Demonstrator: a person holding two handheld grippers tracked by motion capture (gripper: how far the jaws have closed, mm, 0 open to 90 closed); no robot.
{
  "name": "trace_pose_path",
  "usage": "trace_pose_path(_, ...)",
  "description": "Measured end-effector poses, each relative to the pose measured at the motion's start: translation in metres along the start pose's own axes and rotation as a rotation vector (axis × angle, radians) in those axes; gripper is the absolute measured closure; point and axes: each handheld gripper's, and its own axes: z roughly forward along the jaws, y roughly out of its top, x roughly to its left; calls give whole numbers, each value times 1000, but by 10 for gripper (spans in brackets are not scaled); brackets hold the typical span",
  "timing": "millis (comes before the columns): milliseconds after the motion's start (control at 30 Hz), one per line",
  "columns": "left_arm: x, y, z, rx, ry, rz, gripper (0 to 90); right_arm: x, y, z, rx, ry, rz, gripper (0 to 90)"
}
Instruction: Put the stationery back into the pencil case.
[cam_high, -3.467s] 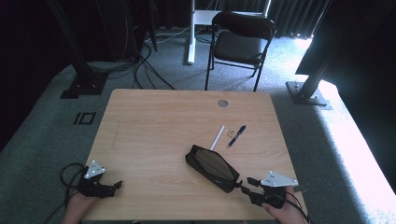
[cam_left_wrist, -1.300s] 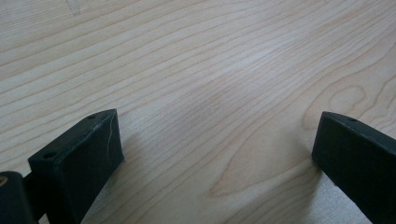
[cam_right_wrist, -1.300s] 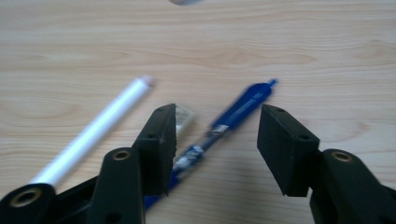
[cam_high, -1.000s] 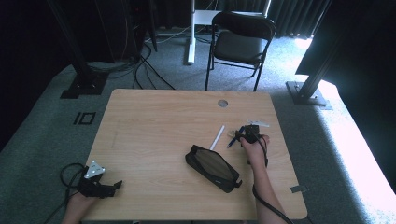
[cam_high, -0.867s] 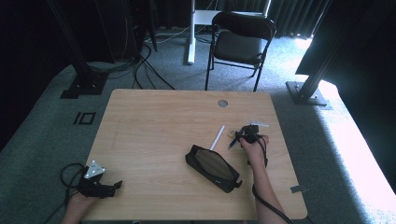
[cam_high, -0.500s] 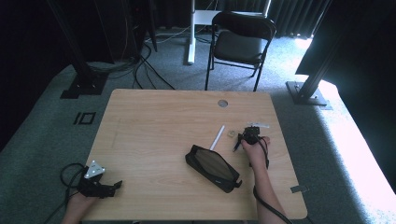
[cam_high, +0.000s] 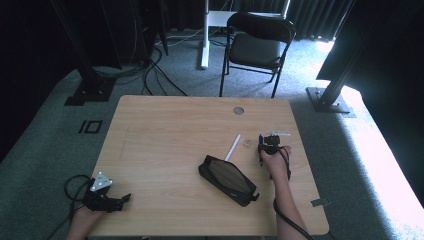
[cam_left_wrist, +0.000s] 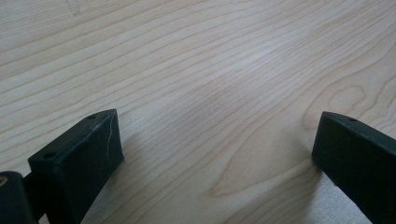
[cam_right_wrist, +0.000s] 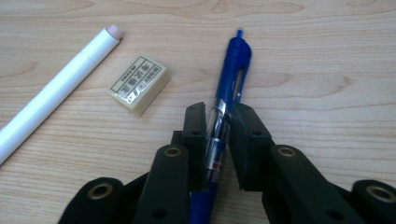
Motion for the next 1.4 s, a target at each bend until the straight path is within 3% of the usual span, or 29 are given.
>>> trace_pose_path(300,0,0,0,0,0,0,20,-8,-1,-2,-19,11,58,795)
trace_pose_path(767,0,0,0,0,0,0,20,-14,8,-30,-68,86,77,795)
trace_pose_path(967,0,0,0,0,0,0,20,-11,10,-40,-91,123,66,795)
trace_pose_path(1400,0,0,0,0,0,0,20,7,16,-79,-161,256,-25,794)
